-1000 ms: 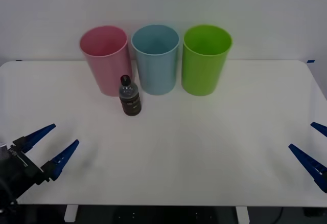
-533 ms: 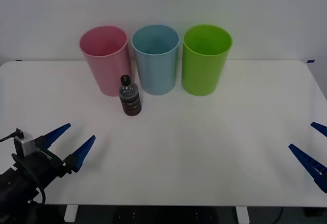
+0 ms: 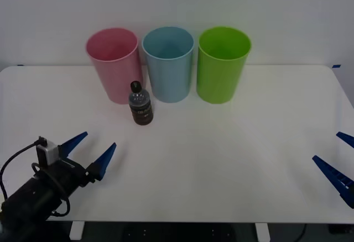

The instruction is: Grasp the object on the table and drop it into the matching bin: aluminum can to the light blue bin, PET bottle to the pink bin.

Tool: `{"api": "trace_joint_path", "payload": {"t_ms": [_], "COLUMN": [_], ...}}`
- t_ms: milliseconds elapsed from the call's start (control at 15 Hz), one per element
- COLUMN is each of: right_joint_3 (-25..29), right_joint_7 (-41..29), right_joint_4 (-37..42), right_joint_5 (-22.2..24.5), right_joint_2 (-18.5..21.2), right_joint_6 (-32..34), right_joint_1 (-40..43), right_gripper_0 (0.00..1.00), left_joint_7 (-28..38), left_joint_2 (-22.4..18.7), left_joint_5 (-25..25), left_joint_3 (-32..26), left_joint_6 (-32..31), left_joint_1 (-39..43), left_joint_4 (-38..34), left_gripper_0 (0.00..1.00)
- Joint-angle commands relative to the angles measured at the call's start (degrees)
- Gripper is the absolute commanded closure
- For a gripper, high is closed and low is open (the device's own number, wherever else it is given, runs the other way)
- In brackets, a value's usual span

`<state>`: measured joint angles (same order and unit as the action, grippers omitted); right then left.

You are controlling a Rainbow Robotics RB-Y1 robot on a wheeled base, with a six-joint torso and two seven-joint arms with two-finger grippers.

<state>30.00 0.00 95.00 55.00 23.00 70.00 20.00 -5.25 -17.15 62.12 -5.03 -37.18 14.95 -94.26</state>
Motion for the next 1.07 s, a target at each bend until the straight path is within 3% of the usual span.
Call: {"api": "trace_joint_path", "payload": {"t_ms": [67, 600, 1067], "right_joint_3": [0.0, 0.0, 0.0], "right_joint_7": [0.0, 0.0, 0.0], "right_joint_4": [0.0, 0.0, 0.0], "right_joint_5": [0.0, 0.0, 0.0], "right_joint_2": [0.0, 0.0, 0.0], "right_joint_6": [0.0, 0.0, 0.0], "right_joint_1": [0.0, 0.0, 0.0], "right_gripper_0": [0.00, 0.00, 0.00], "left_joint_7": [-1.4, -2.3, -2.6], "left_joint_2": [2.7, 10.0, 11.0], "left_joint_5": [4.7, 14.2, 15.3], "left_joint_3": [-0.1, -0.1, 0.4], "left_joint_6": [0.5, 4.0, 6.3], "left_joint_1": [-1.6, -6.2, -13.3], "left_joint_4": [0.0, 1.9, 9.6], "left_gripper_0": [0.00, 0.00, 0.00]}}
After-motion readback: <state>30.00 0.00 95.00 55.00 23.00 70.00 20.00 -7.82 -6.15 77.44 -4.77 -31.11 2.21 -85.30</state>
